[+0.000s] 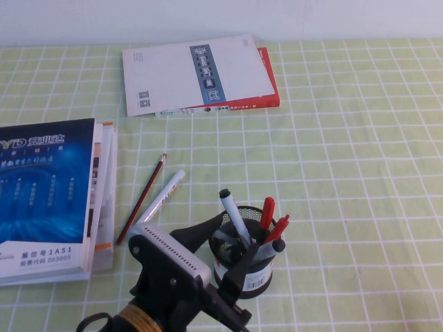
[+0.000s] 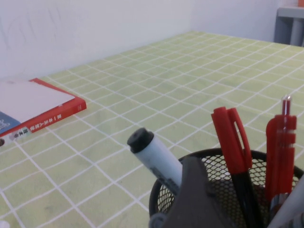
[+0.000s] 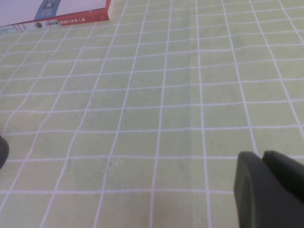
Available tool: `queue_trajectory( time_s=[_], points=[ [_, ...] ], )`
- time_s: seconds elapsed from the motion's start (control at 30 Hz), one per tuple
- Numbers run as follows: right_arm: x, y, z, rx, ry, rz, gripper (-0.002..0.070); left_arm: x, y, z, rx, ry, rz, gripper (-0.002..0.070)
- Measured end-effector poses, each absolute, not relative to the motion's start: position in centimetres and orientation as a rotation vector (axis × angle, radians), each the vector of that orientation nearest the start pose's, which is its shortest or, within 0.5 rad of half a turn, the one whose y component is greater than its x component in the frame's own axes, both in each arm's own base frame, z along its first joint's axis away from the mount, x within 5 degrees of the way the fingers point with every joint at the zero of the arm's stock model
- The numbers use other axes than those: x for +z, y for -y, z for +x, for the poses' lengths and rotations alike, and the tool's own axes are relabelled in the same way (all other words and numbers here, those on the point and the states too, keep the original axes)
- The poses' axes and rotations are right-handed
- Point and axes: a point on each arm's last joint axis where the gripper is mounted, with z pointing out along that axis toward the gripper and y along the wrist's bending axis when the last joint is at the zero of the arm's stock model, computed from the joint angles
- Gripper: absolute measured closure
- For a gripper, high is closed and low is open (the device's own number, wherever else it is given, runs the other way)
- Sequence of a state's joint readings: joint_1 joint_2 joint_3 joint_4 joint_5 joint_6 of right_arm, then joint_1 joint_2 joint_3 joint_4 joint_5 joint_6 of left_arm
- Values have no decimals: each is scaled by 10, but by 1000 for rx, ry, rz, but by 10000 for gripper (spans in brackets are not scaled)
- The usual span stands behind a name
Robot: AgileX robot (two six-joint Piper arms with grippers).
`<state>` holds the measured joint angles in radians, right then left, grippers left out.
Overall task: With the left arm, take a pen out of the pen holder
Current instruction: Pick up the pen from the pen holder
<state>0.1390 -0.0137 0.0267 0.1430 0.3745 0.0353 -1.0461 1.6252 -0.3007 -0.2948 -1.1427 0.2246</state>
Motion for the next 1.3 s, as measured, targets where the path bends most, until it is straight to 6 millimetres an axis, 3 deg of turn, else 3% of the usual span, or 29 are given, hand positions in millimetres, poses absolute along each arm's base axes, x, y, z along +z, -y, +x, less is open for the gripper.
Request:
queue_trajectory(
  time_s=[0.47, 0.77, 0.93, 1.3],
  points=[
    [172, -12, 51, 261, -1875, -8, 691, 153, 206, 148, -468, -1560, 756, 352],
    [172, -12, 51, 261, -1875, -8, 691, 154, 205, 149, -459, -1553, 746, 585],
    [172, -12, 51, 261, -1875, -8, 691, 158, 205, 148, -466, -1546, 740, 587],
    [172, -12, 51, 261, -1875, -8, 691, 203, 195, 142, -493, -1409, 690, 587]
  ],
)
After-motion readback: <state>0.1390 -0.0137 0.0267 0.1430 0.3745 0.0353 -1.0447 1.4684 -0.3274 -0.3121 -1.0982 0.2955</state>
